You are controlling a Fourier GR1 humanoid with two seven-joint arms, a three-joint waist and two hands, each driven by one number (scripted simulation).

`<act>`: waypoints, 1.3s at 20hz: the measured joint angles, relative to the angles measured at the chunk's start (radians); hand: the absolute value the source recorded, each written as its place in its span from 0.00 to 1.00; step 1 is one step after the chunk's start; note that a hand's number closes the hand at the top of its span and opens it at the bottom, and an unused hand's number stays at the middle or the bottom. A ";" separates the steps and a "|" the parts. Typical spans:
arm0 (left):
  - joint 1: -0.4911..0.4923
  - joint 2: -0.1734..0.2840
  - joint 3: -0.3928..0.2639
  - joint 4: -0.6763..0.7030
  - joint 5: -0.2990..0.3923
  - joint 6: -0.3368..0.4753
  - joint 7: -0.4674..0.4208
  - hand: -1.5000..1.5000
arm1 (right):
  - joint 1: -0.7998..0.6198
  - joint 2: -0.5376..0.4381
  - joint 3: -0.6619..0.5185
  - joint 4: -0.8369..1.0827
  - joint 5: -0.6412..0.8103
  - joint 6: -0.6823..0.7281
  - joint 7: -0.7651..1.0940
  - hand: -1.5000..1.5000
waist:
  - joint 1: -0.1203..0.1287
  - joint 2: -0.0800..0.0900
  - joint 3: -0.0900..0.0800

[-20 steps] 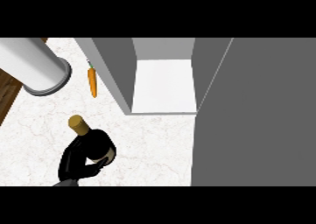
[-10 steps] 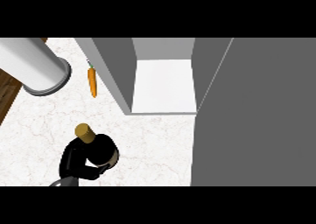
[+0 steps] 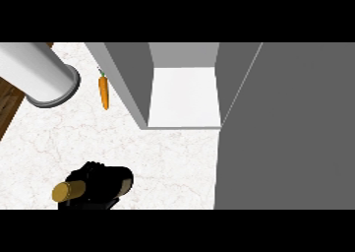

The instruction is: Pick up the wine, place it into the cabinet and close the cabinet

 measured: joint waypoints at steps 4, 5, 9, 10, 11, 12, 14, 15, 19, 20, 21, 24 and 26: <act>0.076 -0.012 -0.028 -0.097 0.027 -0.032 0.039 1.00 | -0.010 0.013 0.008 0.021 0.017 -0.008 -0.015 0.00 | 0.004 0.003 -0.003; 0.099 -0.018 -0.038 -0.127 0.032 -0.039 0.048 1.00 | -0.020 0.008 -0.004 0.033 0.010 -0.008 -0.016 0.00 | 0.006 0.004 -0.004; 0.202 -0.039 -0.078 -0.321 0.067 -0.049 0.120 1.00 | 0.004 0.006 -0.009 0.026 -0.004 0.003 -0.021 0.00 | 0.007 0.005 -0.006; 0.231 -0.048 -0.096 -0.376 0.069 -0.045 0.139 1.00 | 0.006 0.009 -0.006 0.013 -0.006 -0.001 -0.014 0.00 | 0.007 0.005 -0.006; 0.256 -0.053 -0.110 -0.427 0.076 -0.046 0.165 1.00 | -0.005 0.000 -0.025 0.028 -0.024 0.003 -0.014 0.00 | 0.008 0.006 -0.007; 0.267 -0.058 -0.119 -0.485 0.090 -0.043 0.206 1.00 | -0.012 -0.004 -0.030 0.037 -0.025 0.005 -0.016 0.00 | 0.008 0.006 -0.007; 0.313 -0.064 -0.138 -0.593 0.112 -0.040 0.262 1.00 | -0.026 -0.002 -0.025 0.040 -0.022 -0.002 -0.006 0.00 | 0.008 0.007 -0.007; 0.321 -0.071 -0.147 -0.631 0.118 -0.033 0.285 1.00 | -0.011 0.004 -0.025 0.047 -0.016 0.005 -0.032 0.00 | 0.007 0.007 -0.007; 0.368 -0.091 -0.190 -0.838 0.154 0.017 0.426 1.00 | -0.002 0.005 -0.019 0.042 -0.017 0.007 -0.025 0.00 | 0.006 0.007 -0.008; 0.373 -0.095 -0.211 -0.874 0.159 0.042 0.441 1.00 | 0.001 0.006 -0.015 0.038 -0.014 0.006 -0.021 0.00 | 0.005 0.007 -0.007; 0.383 -0.099 -0.230 -0.913 0.165 0.062 0.466 1.00 | 0.000 0.007 -0.010 0.027 -0.010 0.000 -0.009 0.00 | 0.005 0.007 -0.008; 0.372 -0.105 -0.261 -0.989 0.173 0.126 0.517 1.00 | 0.016 0.008 -0.009 0.028 -0.011 0.013 -0.025 0.00 | 0.003 0.007 -0.008; 0.359 -0.109 -0.288 -1.037 0.167 0.178 0.545 1.00 | 0.009 0.011 -0.003 0.019 -0.010 0.003 -0.010 0.00 | 0.003 0.008 -0.008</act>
